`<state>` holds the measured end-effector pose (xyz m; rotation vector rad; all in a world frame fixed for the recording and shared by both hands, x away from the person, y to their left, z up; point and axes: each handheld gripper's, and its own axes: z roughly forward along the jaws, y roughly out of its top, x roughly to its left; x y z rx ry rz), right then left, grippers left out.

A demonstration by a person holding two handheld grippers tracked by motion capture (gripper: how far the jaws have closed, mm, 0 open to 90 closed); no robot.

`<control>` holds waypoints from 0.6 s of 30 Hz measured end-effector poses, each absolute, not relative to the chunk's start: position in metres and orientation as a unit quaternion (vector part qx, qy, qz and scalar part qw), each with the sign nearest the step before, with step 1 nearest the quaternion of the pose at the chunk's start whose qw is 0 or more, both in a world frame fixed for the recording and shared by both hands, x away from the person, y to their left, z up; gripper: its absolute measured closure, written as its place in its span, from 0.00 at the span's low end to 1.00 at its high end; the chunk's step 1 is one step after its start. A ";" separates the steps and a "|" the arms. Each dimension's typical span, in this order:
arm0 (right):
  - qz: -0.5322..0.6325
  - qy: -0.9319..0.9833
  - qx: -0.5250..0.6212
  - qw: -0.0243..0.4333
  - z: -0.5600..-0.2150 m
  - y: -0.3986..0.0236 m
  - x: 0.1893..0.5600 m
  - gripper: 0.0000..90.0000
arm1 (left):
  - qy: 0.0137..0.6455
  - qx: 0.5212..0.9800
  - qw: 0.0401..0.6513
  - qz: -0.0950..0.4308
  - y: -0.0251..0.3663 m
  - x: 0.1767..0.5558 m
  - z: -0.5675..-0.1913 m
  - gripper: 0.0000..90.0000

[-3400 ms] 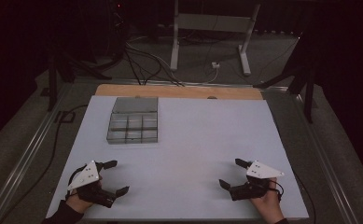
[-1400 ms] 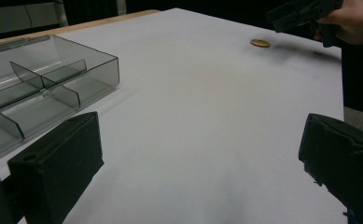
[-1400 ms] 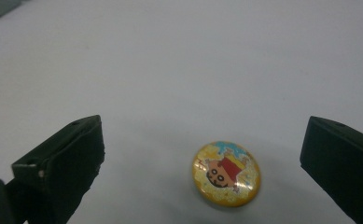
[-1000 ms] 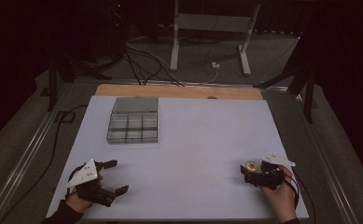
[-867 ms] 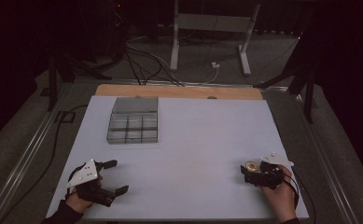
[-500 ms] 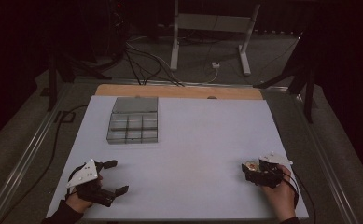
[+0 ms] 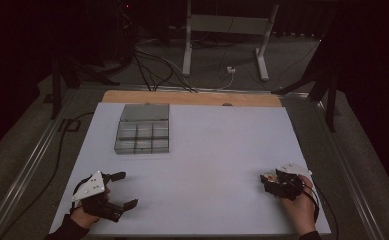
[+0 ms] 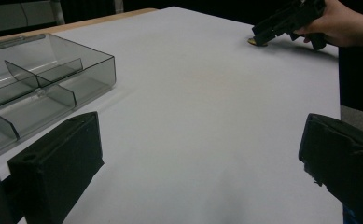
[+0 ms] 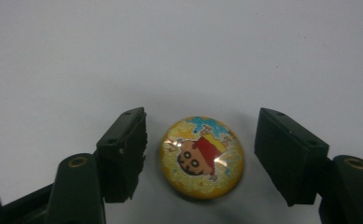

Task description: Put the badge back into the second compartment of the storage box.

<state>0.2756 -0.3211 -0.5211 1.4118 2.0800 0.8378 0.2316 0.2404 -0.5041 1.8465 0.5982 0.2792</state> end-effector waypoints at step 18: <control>0.305 0.767 0.522 0.213 -0.522 -0.325 0.280 0.52 | 0.253 0.784 0.554 0.118 0.240 0.232 -0.505 0.00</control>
